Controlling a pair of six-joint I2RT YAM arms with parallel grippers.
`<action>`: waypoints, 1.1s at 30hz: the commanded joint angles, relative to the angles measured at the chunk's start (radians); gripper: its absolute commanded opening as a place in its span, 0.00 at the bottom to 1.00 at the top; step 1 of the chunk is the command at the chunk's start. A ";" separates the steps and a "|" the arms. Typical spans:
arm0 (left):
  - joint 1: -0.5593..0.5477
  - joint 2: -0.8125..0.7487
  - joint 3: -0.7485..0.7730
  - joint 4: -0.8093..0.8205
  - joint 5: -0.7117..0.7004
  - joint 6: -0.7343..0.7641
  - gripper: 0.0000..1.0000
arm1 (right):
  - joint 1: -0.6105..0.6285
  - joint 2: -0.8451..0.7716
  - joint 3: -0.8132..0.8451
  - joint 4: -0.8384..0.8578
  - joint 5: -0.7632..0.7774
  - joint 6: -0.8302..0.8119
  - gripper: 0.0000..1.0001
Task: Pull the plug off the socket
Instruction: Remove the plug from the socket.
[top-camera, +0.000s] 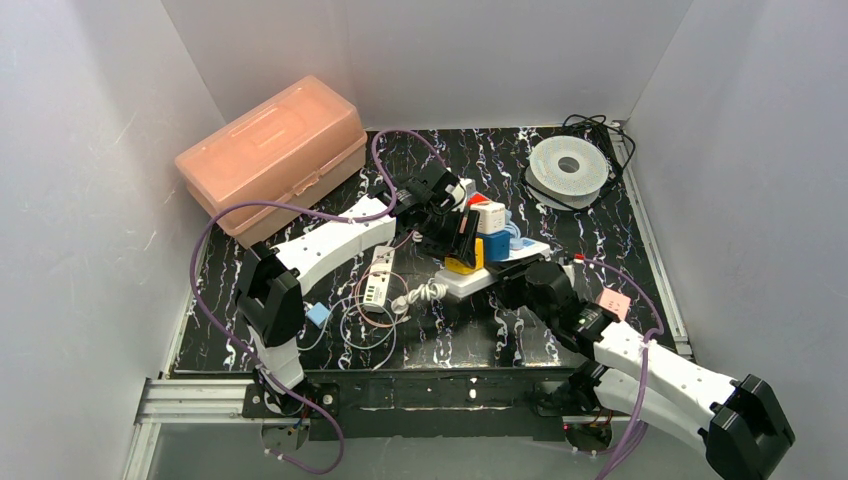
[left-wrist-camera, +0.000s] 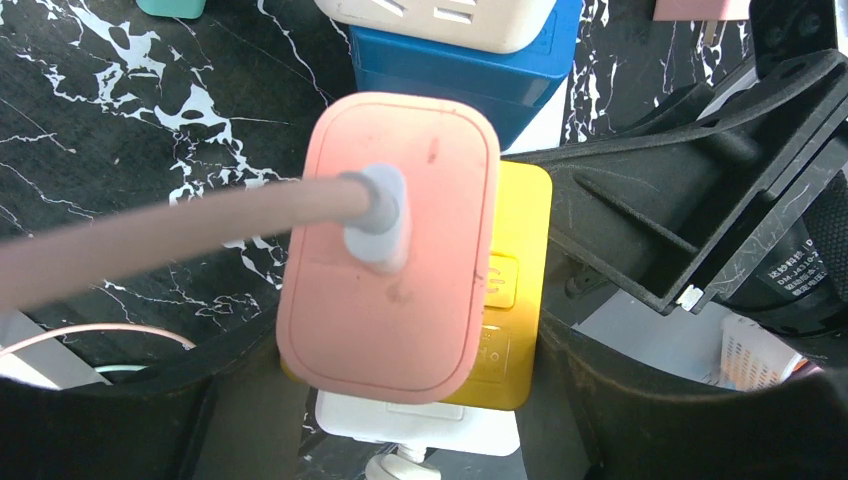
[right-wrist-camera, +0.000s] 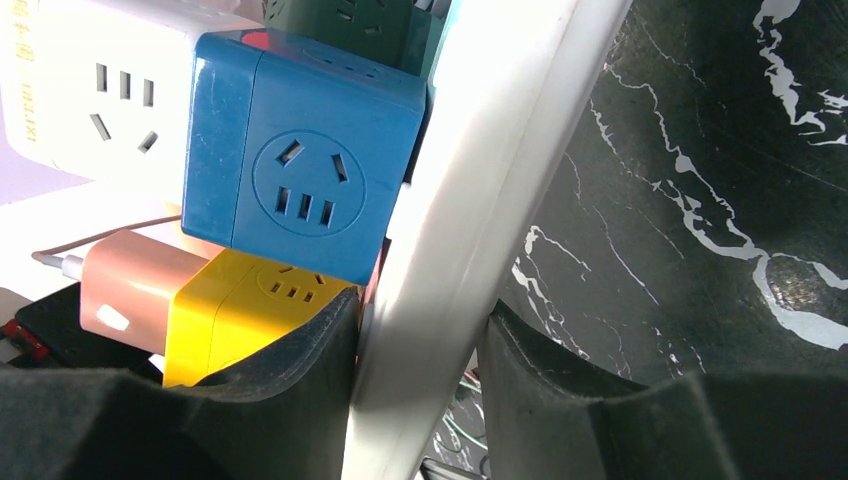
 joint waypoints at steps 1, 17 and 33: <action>0.054 -0.125 0.088 0.085 -0.032 0.044 0.00 | 0.057 -0.019 -0.025 -0.101 -0.008 -0.163 0.01; 0.039 -0.124 0.043 0.119 -0.052 0.053 0.00 | 0.144 0.016 -0.022 -0.238 0.112 -0.161 0.01; 0.043 -0.310 -0.083 0.098 0.026 0.142 0.00 | 0.144 -0.013 -0.046 -0.253 0.170 -0.034 0.01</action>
